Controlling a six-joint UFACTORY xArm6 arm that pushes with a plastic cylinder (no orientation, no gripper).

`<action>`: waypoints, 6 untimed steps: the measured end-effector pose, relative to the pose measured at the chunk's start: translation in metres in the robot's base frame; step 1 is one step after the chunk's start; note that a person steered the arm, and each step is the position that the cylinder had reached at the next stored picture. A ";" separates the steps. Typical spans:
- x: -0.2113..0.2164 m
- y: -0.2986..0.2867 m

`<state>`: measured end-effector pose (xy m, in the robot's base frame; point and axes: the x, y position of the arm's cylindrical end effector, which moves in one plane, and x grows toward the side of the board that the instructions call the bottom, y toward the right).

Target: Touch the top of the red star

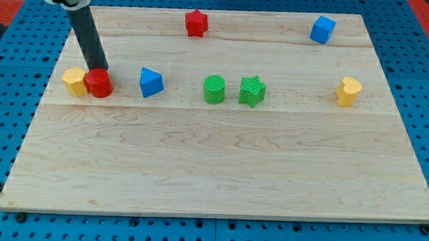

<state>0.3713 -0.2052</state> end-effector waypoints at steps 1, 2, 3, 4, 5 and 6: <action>-0.010 0.004; -0.066 0.004; -0.130 0.004; -0.172 0.075; -0.178 0.139; -0.170 0.209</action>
